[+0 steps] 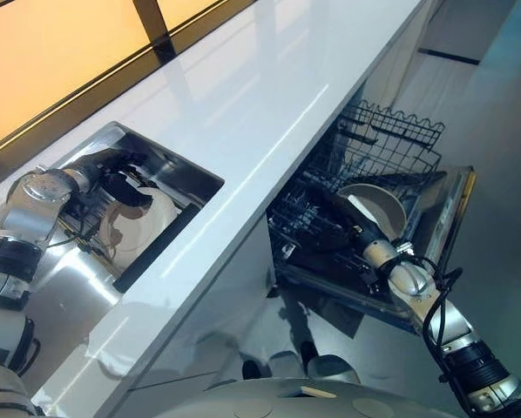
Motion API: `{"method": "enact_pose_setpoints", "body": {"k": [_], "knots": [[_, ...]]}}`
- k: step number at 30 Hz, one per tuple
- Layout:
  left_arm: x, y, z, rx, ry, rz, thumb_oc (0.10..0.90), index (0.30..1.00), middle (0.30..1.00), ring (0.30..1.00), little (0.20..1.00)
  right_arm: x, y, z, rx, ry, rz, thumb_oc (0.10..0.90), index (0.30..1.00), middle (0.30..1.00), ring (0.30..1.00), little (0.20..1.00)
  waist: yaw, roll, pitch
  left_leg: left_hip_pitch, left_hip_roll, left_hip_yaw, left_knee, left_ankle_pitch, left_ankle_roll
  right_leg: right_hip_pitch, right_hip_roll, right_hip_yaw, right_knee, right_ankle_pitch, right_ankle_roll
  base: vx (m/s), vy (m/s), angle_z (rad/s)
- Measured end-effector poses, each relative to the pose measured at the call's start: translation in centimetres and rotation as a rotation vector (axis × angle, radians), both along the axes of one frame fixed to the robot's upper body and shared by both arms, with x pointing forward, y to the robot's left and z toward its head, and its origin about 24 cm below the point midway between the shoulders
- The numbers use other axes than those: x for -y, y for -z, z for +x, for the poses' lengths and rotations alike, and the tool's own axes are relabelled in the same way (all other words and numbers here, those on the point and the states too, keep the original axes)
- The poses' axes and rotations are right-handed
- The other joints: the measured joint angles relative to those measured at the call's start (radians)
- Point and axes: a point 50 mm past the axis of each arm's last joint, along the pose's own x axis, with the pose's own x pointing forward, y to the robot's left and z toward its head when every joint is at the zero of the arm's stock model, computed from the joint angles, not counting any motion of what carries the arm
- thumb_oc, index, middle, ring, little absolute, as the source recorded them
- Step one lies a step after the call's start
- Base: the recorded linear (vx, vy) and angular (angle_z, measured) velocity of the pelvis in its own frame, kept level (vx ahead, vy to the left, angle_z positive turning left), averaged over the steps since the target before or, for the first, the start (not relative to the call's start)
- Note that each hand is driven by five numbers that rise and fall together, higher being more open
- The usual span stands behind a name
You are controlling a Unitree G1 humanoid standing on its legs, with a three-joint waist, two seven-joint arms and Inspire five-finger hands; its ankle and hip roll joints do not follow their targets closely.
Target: Pick up plates and place into dishwasher.
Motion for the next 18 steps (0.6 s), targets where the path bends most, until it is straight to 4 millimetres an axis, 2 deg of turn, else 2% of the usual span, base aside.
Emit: {"method": "enact_pose_setpoints", "body": {"k": [3,12,18], "knots": [[0.3,0.5,-0.7,-0.088,0.032,-0.012,0.800,0.900,0.900,0.900,0.900,0.7,0.1,-0.2,-0.011,0.004,-0.030,0.800,0.900,0.900,0.900,0.900,0.000,0.019,0.010,0.002,0.000,0.000,-0.001,0.000,0.000,0.001,0.000,0.002,0.000,0.001,0.001,0.00,0.004,-0.01],[0.1,0.4,-1.9,-0.140,0.009,0.034,0.800,0.900,0.900,0.900,0.900,1.9,-0.1,-0.5,-0.025,0.030,-0.019,0.800,0.900,0.900,0.900,0.900,-0.003,0.022,0.012,0.018,0.004,-0.001,0.000,-0.005,-0.007,0.006,0.008,0.022,0.000,0.003,-0.001,0.00,-0.006,-0.09],[-0.4,0.3,-2.4,-0.185,0.010,0.066,0.800,0.900,0.900,0.900,0.900,1.9,0.0,-0.5,-0.029,0.033,-0.016,0.800,0.900,0.900,0.900,0.900,-0.007,0.023,0.012,0.018,0.010,-0.002,0.000,-0.005,-0.007,0.007,0.009,0.021,0.000,0.006,-0.007,0.00,-0.001,-0.01]]}}
